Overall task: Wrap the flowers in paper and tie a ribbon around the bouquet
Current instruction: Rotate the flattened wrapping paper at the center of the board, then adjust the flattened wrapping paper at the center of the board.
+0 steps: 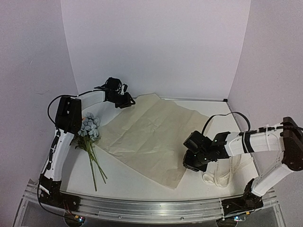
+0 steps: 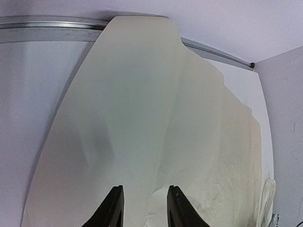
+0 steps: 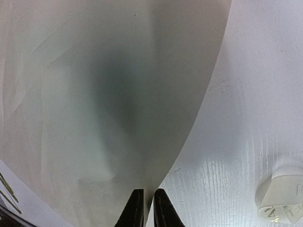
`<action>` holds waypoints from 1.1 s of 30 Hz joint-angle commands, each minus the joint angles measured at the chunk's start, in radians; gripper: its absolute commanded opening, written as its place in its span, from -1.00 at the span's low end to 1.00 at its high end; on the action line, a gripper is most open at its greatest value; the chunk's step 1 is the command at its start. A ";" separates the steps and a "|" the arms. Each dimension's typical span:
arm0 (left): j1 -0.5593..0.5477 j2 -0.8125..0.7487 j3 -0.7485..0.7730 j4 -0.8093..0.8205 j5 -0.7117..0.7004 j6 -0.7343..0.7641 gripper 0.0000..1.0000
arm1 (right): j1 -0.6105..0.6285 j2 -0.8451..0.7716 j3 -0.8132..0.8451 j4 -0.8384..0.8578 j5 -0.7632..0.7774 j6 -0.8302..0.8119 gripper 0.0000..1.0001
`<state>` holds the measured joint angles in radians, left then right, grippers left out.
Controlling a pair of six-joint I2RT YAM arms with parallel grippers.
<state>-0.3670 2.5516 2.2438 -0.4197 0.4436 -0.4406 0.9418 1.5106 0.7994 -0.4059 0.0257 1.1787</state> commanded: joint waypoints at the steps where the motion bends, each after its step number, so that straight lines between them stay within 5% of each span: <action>1: -0.010 -0.182 -0.087 0.026 -0.030 -0.055 -0.20 | 0.035 -0.032 0.011 0.025 0.027 -0.013 -0.56; 8: -0.018 -0.467 -0.443 0.119 -0.081 -0.148 0.15 | 0.033 -0.159 0.027 -0.102 -0.017 -0.220 0.70; 11: -0.023 -0.590 -0.633 0.167 -0.110 -0.199 0.22 | -0.052 -0.191 0.007 -0.132 -0.138 -0.286 0.96; 19: -0.121 -0.721 -0.917 0.227 -0.140 -0.258 0.22 | -0.344 -0.086 -0.018 0.045 -0.443 -0.369 0.93; 26: -0.154 -0.719 -1.015 0.283 -0.130 -0.296 0.20 | -0.500 0.056 -0.045 0.286 -0.509 -0.284 0.74; 33: -0.155 -0.691 -1.034 0.289 -0.130 -0.293 0.18 | -0.547 0.132 -0.048 0.339 -0.499 -0.269 0.61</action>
<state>-0.5263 1.8488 1.2183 -0.1800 0.3267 -0.7314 0.4046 1.6126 0.7567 -0.1426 -0.4658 0.8935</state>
